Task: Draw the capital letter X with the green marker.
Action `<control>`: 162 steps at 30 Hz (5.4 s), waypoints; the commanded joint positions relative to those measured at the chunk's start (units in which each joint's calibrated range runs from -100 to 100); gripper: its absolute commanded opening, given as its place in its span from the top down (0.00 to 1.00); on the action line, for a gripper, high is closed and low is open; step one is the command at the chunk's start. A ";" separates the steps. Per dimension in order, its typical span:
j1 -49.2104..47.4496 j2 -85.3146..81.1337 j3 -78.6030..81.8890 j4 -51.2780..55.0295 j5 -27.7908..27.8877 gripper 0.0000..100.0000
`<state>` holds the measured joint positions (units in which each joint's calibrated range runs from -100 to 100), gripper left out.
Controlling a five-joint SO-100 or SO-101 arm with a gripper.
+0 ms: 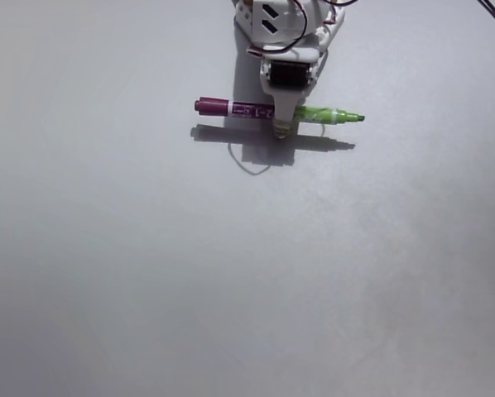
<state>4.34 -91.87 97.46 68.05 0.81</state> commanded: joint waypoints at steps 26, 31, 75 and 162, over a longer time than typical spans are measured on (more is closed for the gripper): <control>0.75 0.73 0.83 7.67 -0.68 0.99; 0.75 0.73 0.83 7.67 -0.68 0.99; 0.75 0.73 0.83 7.67 -0.68 0.99; 30.64 122.87 -62.57 -137.48 50.06 0.99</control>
<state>34.44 30.45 37.01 -68.52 51.45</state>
